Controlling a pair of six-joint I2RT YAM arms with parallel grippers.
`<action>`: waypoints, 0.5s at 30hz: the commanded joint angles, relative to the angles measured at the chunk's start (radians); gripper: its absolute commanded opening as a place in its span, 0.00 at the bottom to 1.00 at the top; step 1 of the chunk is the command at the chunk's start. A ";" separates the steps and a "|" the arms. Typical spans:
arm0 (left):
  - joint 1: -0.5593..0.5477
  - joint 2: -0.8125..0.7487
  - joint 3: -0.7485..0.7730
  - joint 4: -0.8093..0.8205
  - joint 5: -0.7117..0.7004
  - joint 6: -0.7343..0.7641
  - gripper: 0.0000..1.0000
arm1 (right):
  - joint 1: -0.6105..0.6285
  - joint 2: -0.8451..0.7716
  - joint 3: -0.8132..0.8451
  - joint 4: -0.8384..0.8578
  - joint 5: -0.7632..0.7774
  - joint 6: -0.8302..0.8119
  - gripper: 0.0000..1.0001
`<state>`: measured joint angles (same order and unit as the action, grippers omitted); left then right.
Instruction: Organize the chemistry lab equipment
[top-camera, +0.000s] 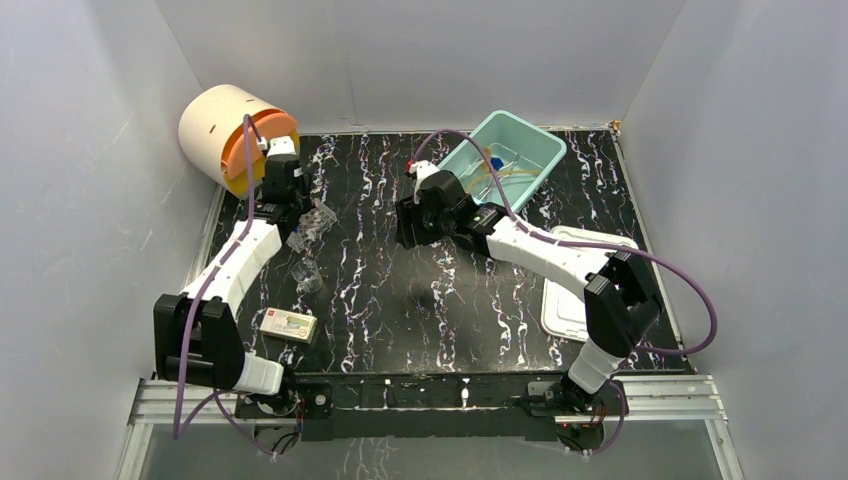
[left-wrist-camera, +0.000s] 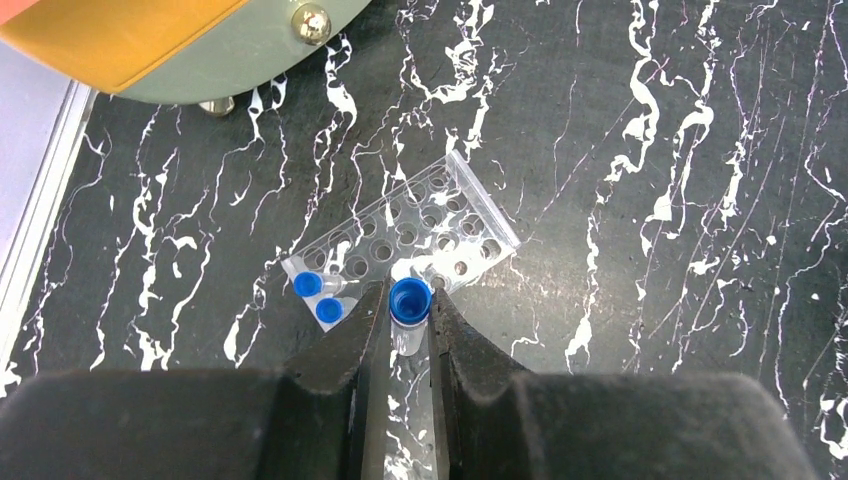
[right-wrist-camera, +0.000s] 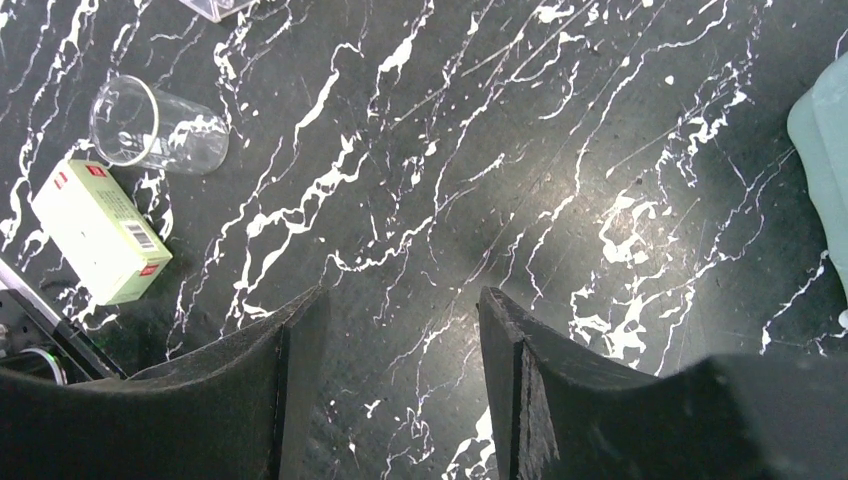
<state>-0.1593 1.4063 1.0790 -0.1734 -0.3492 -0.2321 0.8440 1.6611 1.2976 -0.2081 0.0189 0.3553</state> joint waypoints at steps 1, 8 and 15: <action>0.001 -0.002 -0.046 0.165 -0.003 0.051 0.08 | -0.009 0.000 0.043 -0.030 -0.013 -0.016 0.64; 0.001 -0.029 -0.168 0.287 -0.041 0.046 0.08 | -0.014 0.015 0.060 -0.063 -0.013 -0.007 0.64; 0.001 -0.054 -0.204 0.323 -0.050 0.051 0.08 | -0.017 0.006 0.060 -0.092 -0.003 0.017 0.64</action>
<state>-0.1593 1.4139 0.8871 0.0681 -0.3763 -0.1905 0.8326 1.6840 1.3121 -0.2977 0.0151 0.3565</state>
